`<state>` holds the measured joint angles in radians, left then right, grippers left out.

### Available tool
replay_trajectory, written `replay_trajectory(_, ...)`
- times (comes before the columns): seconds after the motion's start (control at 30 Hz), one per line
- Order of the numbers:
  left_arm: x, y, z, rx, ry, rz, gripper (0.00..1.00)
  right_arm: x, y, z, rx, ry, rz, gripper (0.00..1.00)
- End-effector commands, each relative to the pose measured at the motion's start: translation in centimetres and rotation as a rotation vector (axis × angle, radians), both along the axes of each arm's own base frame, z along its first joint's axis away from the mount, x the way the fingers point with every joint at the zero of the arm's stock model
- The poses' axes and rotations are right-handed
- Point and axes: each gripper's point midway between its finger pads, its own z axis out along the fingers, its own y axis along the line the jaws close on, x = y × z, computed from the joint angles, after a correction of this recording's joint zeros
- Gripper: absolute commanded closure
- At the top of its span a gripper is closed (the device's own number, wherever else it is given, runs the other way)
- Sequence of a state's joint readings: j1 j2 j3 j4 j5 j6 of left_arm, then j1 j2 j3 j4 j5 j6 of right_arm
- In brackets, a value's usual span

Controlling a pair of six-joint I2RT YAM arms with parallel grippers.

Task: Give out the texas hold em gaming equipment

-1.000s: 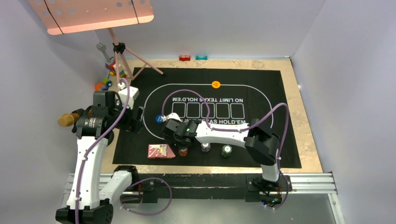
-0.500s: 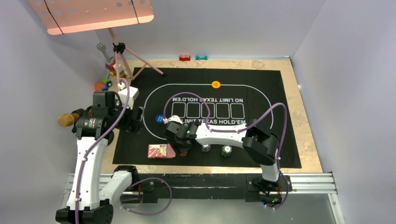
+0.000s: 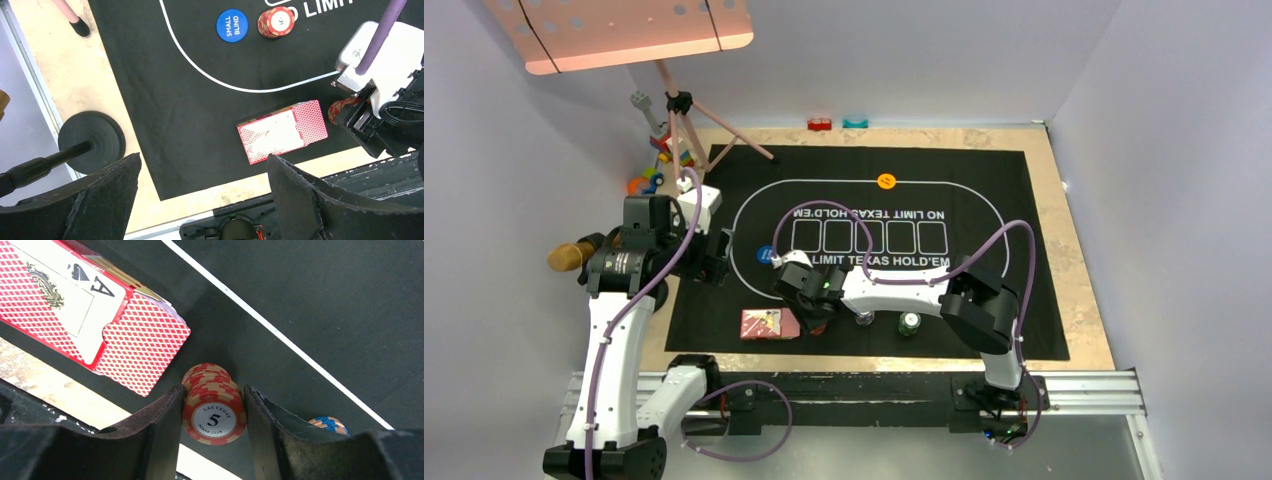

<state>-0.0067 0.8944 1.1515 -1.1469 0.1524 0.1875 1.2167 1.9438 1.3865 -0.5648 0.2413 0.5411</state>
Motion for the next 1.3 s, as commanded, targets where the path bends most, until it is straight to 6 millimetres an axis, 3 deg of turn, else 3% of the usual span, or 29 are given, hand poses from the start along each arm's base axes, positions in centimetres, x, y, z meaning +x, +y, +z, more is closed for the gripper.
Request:
replay_trajectory(0.0,0.1,0.2,0.7,0.014,-0.022,-0.002,0.0,-0.3,0.1,-0.2,0.011,0.01,-0.004,0.52)
replay_trajectory(0.17,0.0,0.3,0.8,0.019,-0.027,-0.002,0.0,-0.4,0.0,-0.4,0.003,0.016,-0.005,0.56)
replay_trajectory(0.3,0.0,0.3,0.9,0.023,-0.032,-0.006,0.0,-0.3,0.1,0.3,0.015,0.01,-0.005,0.65)
replay_trajectory(0.5,0.0,0.4,0.9,0.028,-0.036,-0.009,0.0,0.0,1.1,3.8,0.078,-0.013,0.013,0.74)
replay_trajectory(0.7,0.0,0.4,1.2,0.03,-0.042,-0.01,0.0,2.9,0.7,7.4,0.118,-0.051,-0.023,0.79)
replay_trajectory(0.83,-0.1,0.4,1.3,0.03,-0.047,-0.013,0.0,6.9,-1.1,9.3,0.176,-0.058,-0.101,0.82)
replay_trajectory(1.0,-0.1,0.3,1.3,0.028,-0.046,-0.018,0.0,14.6,-5.6,11.1,0.183,-0.152,-0.275,0.82)
replay_trajectory(1.1,0.0,0.3,1.2,0.026,-0.039,-0.019,0.0,19.7,-9.6,11.1,0.134,-0.207,-0.408,0.82)
replay_trajectory(1.27,0.1,0.2,1.1,0.023,-0.032,-0.023,0.0,25.9,-15.4,8.7,0.085,-0.212,-0.583,0.83)
